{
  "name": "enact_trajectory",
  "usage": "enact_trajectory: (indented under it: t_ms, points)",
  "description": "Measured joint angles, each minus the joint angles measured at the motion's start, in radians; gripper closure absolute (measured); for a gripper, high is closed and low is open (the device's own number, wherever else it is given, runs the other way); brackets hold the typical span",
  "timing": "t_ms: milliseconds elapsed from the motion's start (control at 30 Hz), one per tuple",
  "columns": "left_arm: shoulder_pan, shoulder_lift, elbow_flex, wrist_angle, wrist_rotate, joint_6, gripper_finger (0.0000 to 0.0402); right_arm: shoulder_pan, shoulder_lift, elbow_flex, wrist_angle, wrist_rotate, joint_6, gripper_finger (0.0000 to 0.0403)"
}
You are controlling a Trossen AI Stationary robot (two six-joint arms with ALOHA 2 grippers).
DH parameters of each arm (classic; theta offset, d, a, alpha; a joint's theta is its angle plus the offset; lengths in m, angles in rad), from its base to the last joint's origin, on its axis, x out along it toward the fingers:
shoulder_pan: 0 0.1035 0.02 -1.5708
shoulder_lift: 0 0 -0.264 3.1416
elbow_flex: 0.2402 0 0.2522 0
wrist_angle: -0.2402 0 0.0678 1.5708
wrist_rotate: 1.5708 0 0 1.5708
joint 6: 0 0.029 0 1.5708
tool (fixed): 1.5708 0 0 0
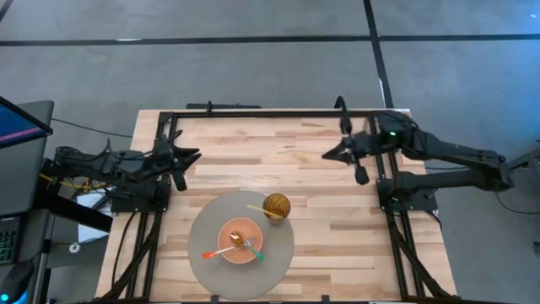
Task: Pick & Place Utensil
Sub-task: Return to Home Position
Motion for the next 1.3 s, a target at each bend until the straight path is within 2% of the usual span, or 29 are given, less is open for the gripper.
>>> enact_trajectory:
  t_ms: [100, 267, 333, 433, 600, 800, 900, 1000, 1167, 1300]
  points:
    - [0.000, -0.060, -0.062, 0.046, 0.008, 0.025, 0.0321, -0.019, -0.125, -0.132, 0.088, 0.031, 0.046, 0.0399]
    - [0.000, -0.150, -0.192, 0.240, 0.186, 0.166, 0.0321, -0.037, -0.309, -0.298, 0.104, 0.030, 0.062, 0.0399]
    - [0.000, -0.183, -0.234, 0.304, 0.222, 0.217, 0.0321, -0.039, -0.357, -0.339, 0.105, 0.031, 0.112, 0.0399]
    - [0.000, -0.229, -0.275, 0.322, 0.238, 0.234, 0.0321, -0.028, -0.429, -0.403, 0.105, 0.030, 0.185, 0.0399]
    - [0.000, -0.305, -0.320, 0.340, 0.300, 0.233, 0.0321, 0.006, -0.554, -0.536, 0.139, 0.030, 0.203, 0.0398]
    - [0.001, -0.368, -0.351, 0.375, 0.304, 0.241, 0.0321, 0.006, -0.708, -0.656, 0.220, 0.045, 0.252, 0.0401]
    - [0.000, -0.365, -0.384, 0.411, 0.297, 0.244, 0.0321, 0.007, -0.778, -0.700, 0.213, 0.090, 0.271, 0.0402]
    - [0.001, -0.368, -0.416, 0.450, 0.246, 0.250, 0.0321, 0.007, -0.839, -0.723, 0.209, 0.150, 0.303, 0.0402]
    - [0.001, -0.368, -0.442, 0.493, 0.218, 0.251, 0.0321, 0.011, -0.835, -0.783, 0.262, 0.221, 0.333, 0.0402]
    - [0.000, -0.368, -0.458, 0.508, 0.217, 0.251, 0.0321, 0.011, -0.839, -0.837, 0.289, 0.320, 0.366, 0.0403]
